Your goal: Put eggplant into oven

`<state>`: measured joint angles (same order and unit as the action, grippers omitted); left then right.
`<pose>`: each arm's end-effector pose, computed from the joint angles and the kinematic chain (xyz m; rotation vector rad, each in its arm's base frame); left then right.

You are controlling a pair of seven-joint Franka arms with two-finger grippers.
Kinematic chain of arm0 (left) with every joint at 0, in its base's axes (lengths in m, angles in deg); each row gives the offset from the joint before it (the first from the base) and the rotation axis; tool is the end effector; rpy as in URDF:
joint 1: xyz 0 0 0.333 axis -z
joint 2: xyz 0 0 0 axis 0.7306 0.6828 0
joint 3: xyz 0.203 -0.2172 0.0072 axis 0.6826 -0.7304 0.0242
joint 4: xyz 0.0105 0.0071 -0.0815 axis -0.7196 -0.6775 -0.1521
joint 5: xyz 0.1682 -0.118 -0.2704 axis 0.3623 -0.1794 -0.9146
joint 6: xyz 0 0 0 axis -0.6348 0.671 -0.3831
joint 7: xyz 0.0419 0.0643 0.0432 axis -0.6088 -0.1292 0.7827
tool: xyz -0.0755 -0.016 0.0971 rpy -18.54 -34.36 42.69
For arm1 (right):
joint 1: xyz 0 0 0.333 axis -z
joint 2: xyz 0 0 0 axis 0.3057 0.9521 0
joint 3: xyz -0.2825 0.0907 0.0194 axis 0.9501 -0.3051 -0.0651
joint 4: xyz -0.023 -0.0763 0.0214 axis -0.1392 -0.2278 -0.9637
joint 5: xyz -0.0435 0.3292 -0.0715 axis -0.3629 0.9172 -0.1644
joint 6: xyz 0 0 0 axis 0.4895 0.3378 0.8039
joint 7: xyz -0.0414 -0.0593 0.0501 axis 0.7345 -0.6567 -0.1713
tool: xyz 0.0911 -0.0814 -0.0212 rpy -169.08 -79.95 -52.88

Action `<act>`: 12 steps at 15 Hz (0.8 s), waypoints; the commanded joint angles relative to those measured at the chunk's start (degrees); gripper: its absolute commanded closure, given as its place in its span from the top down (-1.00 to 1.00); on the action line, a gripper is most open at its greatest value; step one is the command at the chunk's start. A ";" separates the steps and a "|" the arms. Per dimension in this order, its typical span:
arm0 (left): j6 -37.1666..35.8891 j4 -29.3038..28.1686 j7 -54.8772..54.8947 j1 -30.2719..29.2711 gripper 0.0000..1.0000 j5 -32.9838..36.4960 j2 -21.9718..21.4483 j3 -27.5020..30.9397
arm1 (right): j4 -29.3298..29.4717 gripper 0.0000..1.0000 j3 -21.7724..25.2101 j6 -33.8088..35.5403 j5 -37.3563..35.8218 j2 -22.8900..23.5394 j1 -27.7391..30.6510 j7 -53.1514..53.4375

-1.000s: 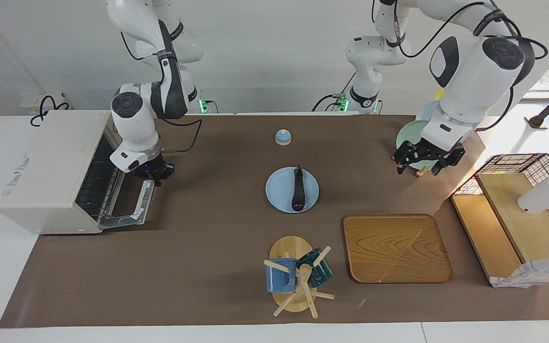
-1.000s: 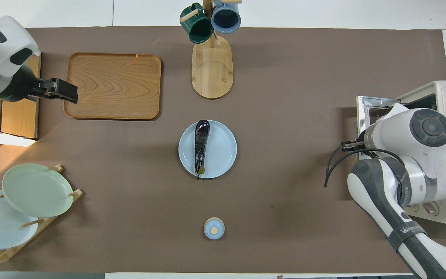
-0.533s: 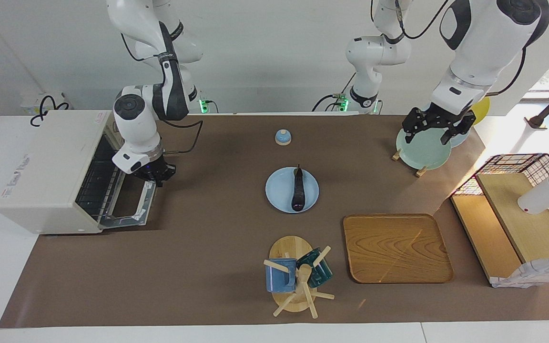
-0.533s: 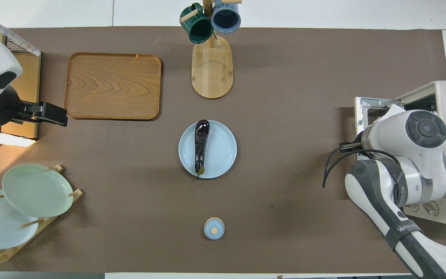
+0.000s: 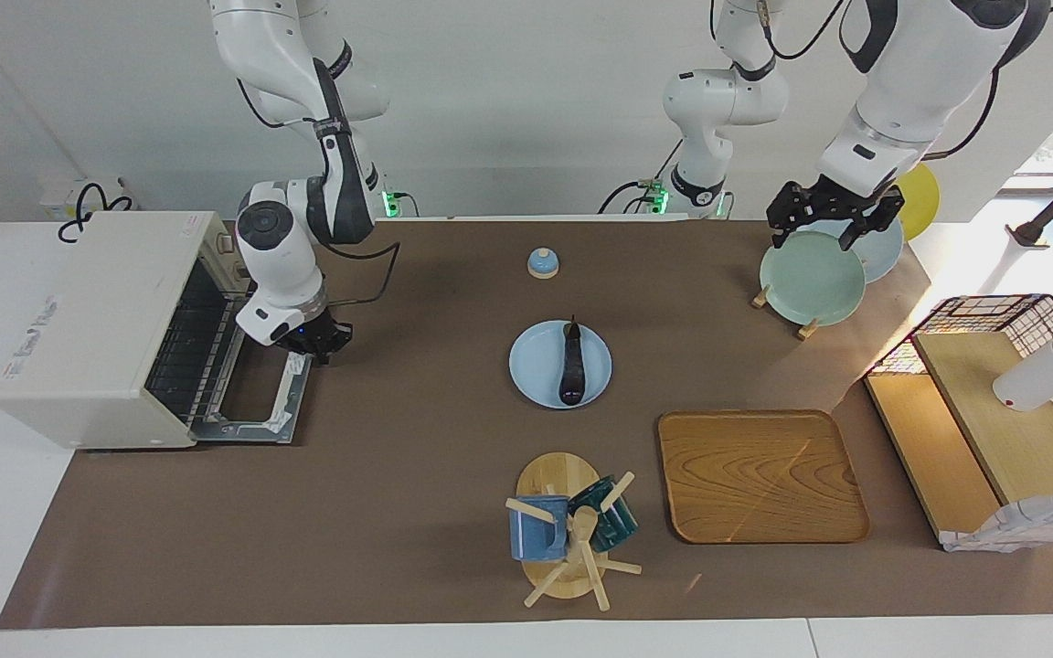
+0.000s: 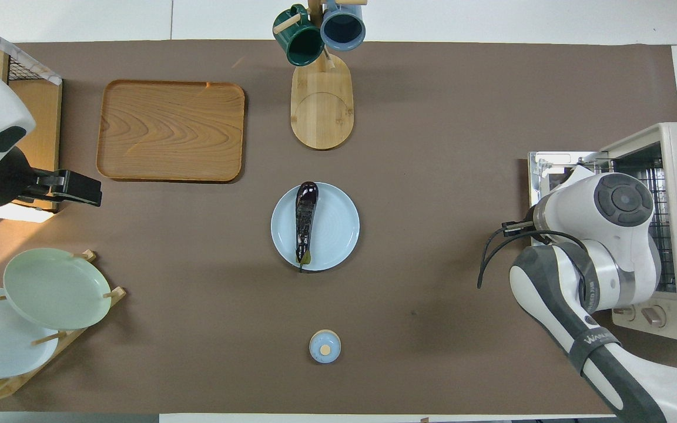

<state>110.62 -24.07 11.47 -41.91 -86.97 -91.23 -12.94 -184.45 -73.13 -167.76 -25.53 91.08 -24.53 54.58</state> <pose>0.4719 -0.0784 0.5831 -3.1304 0.2087 0.1099 0.4735 0.0395 0.3098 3.1041 0.1309 -0.0557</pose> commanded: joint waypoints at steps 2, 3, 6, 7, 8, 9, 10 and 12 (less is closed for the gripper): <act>-0.89 0.57 0.78 1.30 1.00 0.00 0.78 1.29 | 4.69 -1.00 -1.04 0.94 5.41 -0.06 -8.80 1.94; -0.71 0.66 0.87 1.30 1.00 0.00 0.78 1.29 | 7.40 -1.00 -1.04 1.46 5.94 0.64 -11.27 5.53; -0.62 0.66 0.87 1.39 1.00 0.00 0.78 1.29 | 16.01 -1.00 -1.04 5.67 5.94 3.09 -20.40 13.71; -0.62 0.66 0.87 1.39 1.00 0.00 0.78 1.29 | 19.87 -0.88 -1.04 7.34 5.94 4.23 -23.22 16.78; -0.71 0.66 0.78 1.39 1.00 0.00 0.86 1.29 | 25.04 -0.45 -1.04 9.70 5.94 6.60 -25.77 21.95; -0.71 0.66 0.78 1.39 1.00 -0.18 0.86 1.29 | 31.36 -0.39 -1.13 12.68 5.77 10.10 -28.23 27.66; -0.62 0.74 0.70 1.39 1.00 -0.87 0.86 1.29 | 39.60 -0.37 -1.04 16.11 5.07 15.18 -30.95 32.93; -0.62 0.92 0.69 1.30 1.00 -2.02 0.95 1.29 | 52.29 -0.29 -0.96 20.35 4.63 24.77 -35.27 40.77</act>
<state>110.47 -24.09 11.69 -41.64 -88.00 -90.78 -12.74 -148.46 -74.57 -152.24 -20.87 102.64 -56.94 89.22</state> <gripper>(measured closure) 0.000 0.696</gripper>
